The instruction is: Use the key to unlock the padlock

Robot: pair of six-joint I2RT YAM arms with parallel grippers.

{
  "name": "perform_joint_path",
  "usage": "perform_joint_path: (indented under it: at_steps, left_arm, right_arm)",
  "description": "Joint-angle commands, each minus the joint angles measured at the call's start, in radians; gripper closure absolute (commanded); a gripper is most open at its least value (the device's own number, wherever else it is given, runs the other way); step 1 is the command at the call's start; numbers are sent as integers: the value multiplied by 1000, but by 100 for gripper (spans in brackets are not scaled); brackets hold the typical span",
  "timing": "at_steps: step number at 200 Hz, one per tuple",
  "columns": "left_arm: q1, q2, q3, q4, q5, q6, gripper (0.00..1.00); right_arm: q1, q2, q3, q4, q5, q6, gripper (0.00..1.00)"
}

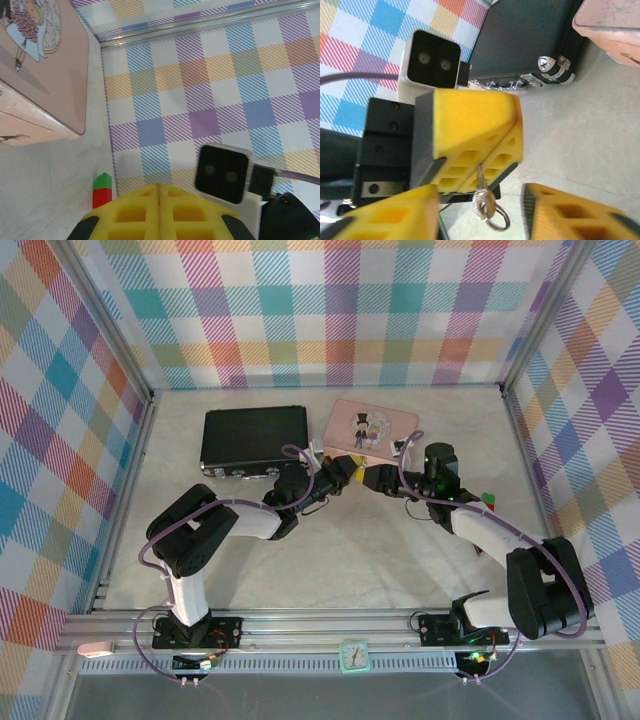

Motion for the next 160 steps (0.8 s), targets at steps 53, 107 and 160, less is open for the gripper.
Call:
perform_joint_path:
  at_steps: [53,107,160]
  left_arm:
    - [4,-20,-3,49,-33,13,100]
    - [-1,-17,3,52,-39,10,100]
    - [-8,-12,9,50,-41,7,100]
  right_arm:
    - [-6,2,-47,131,2,104,47]
    - [-3,58,-71,250,-33,171,61]
    - [-3,63,-55,252,-32,166,75]
